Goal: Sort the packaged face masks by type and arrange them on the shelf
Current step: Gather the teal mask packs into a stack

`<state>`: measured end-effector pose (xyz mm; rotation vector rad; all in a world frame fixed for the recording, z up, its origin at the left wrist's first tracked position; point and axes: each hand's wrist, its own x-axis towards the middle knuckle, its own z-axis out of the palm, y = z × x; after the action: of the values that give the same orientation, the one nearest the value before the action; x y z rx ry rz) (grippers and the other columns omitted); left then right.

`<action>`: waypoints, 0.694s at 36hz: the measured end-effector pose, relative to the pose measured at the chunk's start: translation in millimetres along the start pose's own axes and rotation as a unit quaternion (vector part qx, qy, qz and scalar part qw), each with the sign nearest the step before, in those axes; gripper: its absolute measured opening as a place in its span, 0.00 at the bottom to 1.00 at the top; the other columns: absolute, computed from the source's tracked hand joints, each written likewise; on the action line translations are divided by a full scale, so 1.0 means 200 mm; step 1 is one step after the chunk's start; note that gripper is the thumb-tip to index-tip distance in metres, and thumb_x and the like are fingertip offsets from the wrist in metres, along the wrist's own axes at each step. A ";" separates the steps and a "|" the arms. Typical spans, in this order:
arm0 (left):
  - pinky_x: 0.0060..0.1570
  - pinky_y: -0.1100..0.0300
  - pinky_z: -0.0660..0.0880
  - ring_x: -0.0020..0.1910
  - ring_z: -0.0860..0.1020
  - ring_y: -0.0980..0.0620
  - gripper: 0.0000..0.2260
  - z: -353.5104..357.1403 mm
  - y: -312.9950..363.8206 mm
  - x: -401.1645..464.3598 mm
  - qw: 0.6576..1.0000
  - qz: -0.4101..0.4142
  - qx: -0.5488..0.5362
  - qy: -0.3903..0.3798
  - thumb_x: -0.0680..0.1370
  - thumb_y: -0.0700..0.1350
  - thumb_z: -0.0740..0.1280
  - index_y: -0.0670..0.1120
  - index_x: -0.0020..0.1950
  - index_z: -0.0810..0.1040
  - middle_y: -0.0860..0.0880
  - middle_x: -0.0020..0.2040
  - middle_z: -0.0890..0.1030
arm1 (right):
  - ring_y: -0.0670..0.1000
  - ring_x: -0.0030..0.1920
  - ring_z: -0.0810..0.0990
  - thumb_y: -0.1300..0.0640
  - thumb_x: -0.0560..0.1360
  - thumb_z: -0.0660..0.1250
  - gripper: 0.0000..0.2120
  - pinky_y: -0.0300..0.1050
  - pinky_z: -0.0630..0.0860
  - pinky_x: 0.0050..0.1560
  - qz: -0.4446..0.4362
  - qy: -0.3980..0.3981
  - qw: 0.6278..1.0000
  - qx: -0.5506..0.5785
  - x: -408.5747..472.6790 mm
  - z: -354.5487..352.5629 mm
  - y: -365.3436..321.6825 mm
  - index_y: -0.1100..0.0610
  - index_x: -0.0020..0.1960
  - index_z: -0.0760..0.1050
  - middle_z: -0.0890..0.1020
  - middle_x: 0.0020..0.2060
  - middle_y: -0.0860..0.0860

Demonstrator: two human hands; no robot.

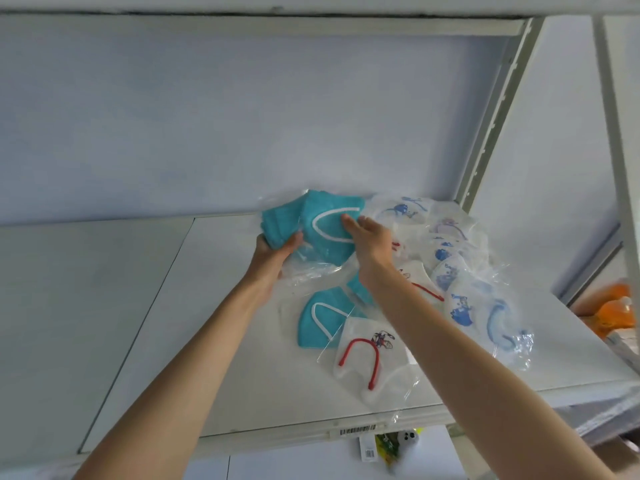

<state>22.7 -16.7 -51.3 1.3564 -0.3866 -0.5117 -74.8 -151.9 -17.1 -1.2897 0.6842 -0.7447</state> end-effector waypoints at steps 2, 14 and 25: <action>0.46 0.50 0.81 0.55 0.82 0.46 0.39 -0.01 0.01 -0.02 1.000 0.001 0.012 -0.015 0.64 0.60 0.77 0.44 0.68 0.70 0.44 0.60 0.81 | 0.49 0.40 0.81 0.57 0.74 0.71 0.09 0.34 0.76 0.38 0.017 -0.011 1.000 -0.002 -0.03 0.03 0.03 0.59 0.52 0.80 0.83 0.44 0.50; 0.54 0.50 0.77 0.54 0.82 0.50 0.35 -0.08 0.03 -0.06 0.996 -0.049 0.016 -0.077 0.66 0.69 0.70 0.50 0.65 0.73 0.48 0.56 0.83 | 0.51 0.44 0.82 0.53 0.71 0.74 0.08 0.46 0.79 0.48 -0.026 -0.043 0.992 -0.112 -0.05 0.08 0.12 0.54 0.49 0.81 0.83 0.44 0.50; 0.42 0.60 0.76 0.48 0.83 0.50 0.14 -0.13 0.02 -0.06 0.999 -0.031 0.022 -0.011 0.73 0.49 0.73 0.50 0.57 0.77 0.48 0.53 0.84 | 0.51 0.52 0.78 0.39 0.73 0.67 0.25 0.48 0.76 0.54 -0.128 -0.023 0.873 -0.470 0.07 -0.23 -0.03 0.53 0.63 0.74 0.79 0.55 0.51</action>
<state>26.8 12.3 -51.5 1.4101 -0.3767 -0.5715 -103.7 -190.4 -18.1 -2.3191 0.8885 -0.5881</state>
